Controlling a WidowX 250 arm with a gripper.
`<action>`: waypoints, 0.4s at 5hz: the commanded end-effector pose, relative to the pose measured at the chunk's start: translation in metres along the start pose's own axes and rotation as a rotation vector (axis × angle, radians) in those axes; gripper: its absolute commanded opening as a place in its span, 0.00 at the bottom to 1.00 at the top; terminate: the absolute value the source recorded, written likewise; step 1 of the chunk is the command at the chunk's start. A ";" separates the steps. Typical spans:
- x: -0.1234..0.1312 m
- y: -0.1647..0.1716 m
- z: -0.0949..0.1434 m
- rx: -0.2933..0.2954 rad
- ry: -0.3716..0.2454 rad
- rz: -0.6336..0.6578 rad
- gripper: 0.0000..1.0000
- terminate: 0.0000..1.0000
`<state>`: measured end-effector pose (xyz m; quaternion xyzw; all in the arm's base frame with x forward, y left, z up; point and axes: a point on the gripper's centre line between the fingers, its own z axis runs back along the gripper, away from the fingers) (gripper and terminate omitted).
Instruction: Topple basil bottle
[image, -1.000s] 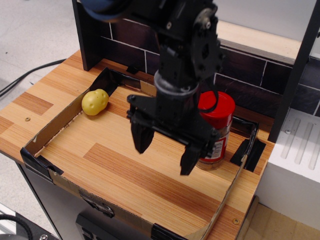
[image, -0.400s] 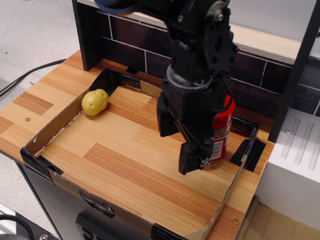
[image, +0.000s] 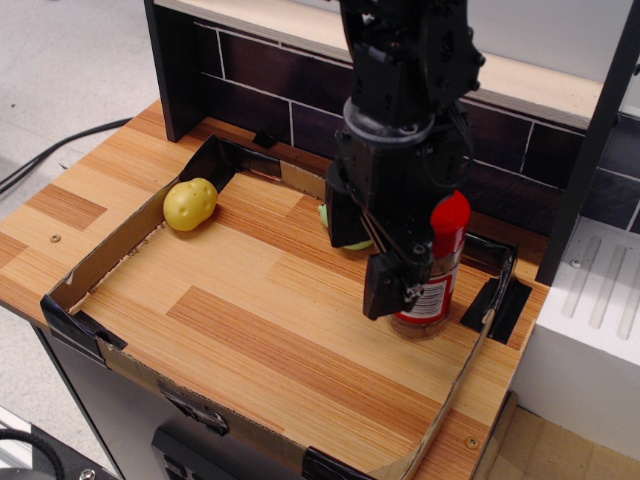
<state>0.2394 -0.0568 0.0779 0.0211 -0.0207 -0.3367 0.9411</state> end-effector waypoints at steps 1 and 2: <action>0.017 0.018 0.012 0.043 -0.013 0.035 1.00 0.00; 0.022 0.023 0.013 0.053 -0.015 0.048 1.00 0.00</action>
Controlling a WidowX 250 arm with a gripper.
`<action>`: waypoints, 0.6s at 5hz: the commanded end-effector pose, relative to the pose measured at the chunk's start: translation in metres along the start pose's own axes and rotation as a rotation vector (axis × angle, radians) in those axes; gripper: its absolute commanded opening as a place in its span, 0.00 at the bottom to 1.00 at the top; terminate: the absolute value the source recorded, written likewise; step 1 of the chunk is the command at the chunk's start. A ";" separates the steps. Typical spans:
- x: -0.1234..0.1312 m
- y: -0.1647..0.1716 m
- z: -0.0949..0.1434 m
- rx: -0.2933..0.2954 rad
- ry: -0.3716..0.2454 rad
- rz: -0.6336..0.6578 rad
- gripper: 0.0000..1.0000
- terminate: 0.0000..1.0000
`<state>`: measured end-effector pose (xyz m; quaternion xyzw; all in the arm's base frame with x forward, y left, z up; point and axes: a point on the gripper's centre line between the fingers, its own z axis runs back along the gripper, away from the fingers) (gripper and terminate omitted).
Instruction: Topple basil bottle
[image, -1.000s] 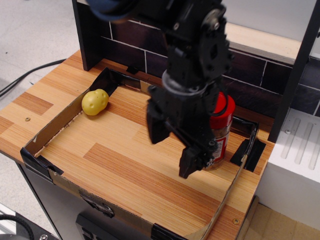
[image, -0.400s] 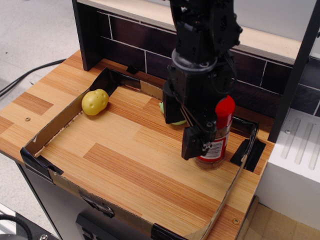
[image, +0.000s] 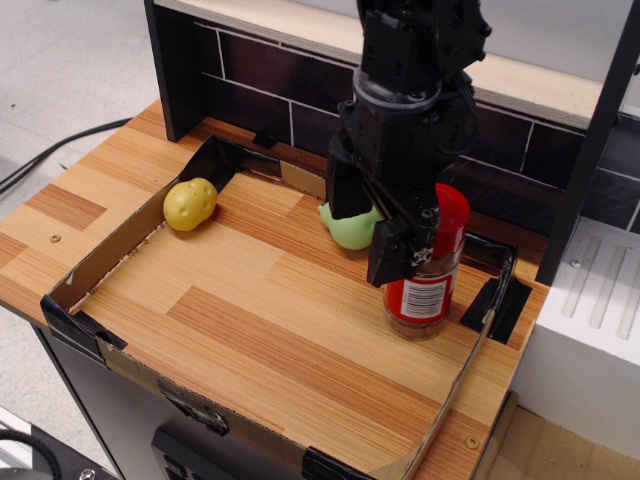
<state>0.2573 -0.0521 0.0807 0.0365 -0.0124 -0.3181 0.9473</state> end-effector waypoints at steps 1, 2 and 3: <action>0.018 0.007 0.012 0.004 -0.040 0.008 1.00 0.00; 0.029 0.005 0.013 -0.027 -0.038 0.012 1.00 0.00; 0.036 0.003 0.011 -0.025 -0.044 0.010 1.00 0.00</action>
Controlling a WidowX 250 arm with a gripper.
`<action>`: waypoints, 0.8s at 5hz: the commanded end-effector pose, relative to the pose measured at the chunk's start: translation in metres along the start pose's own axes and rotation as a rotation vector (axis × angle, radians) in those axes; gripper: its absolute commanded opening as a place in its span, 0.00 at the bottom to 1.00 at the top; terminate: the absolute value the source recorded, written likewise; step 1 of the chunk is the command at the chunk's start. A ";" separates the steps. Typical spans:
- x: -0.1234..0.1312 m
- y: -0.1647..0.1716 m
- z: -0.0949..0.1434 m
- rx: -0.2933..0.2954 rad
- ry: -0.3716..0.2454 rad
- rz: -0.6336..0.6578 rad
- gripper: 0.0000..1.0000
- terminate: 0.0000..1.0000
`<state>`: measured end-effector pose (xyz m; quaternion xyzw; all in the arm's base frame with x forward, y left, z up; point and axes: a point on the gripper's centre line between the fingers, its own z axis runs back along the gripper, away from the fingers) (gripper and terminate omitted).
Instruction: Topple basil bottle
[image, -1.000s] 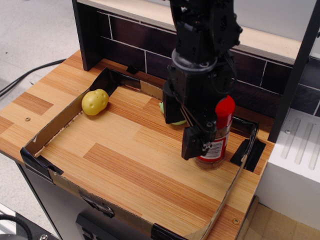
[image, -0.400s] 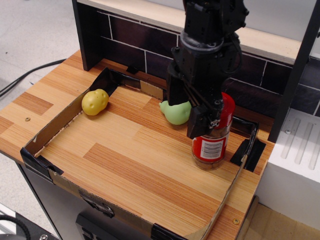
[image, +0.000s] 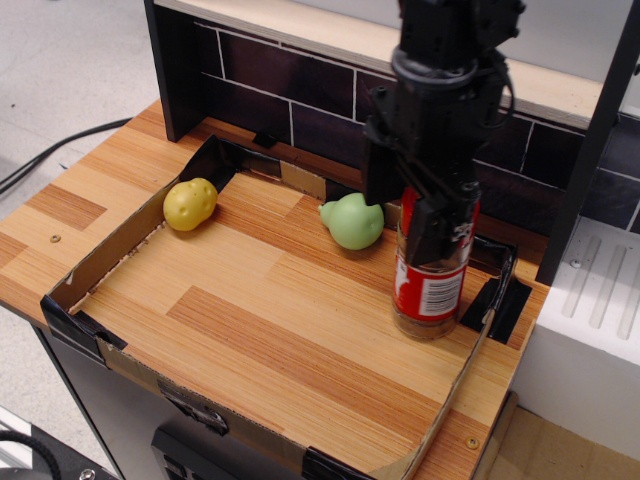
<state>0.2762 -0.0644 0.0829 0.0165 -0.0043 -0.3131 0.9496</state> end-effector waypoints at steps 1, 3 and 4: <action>0.019 -0.002 0.008 0.010 -0.045 -0.008 1.00 0.00; 0.026 -0.013 0.001 -0.003 -0.061 -0.037 1.00 0.00; 0.020 -0.015 0.006 -0.049 -0.088 -0.047 0.00 0.00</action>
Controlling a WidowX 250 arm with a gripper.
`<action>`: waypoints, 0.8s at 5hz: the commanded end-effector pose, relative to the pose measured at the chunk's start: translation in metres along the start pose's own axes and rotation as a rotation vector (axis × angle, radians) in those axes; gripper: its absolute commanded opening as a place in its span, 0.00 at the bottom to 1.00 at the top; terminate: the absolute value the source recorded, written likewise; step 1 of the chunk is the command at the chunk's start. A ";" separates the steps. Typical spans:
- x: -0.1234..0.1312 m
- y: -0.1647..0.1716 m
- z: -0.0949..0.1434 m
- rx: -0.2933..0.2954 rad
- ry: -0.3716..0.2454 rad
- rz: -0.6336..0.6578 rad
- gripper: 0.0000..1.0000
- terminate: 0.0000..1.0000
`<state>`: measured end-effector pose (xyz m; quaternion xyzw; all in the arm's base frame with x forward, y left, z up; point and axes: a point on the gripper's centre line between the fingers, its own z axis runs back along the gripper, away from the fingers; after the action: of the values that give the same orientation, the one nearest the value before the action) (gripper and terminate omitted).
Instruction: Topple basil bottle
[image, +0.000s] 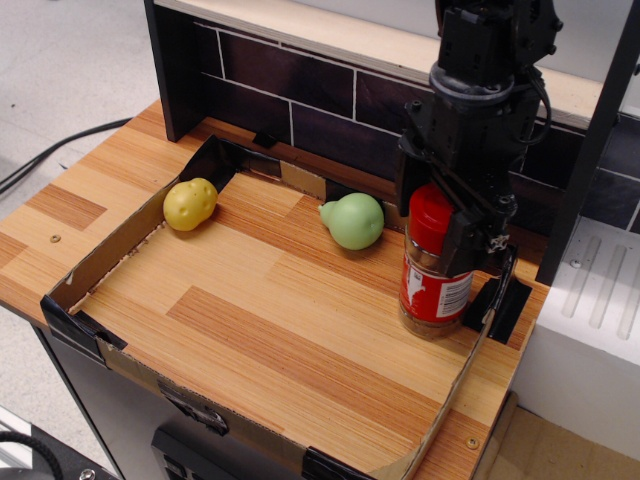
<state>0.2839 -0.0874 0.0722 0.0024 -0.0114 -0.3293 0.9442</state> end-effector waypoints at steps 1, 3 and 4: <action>-0.012 -0.003 0.024 -0.062 -0.189 -0.040 0.00 0.00; -0.035 -0.004 0.024 -0.073 -0.370 -0.122 0.00 0.00; -0.042 -0.007 0.020 -0.052 -0.440 -0.132 0.00 0.00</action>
<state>0.2407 -0.0679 0.0809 -0.1014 -0.1850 -0.3810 0.9002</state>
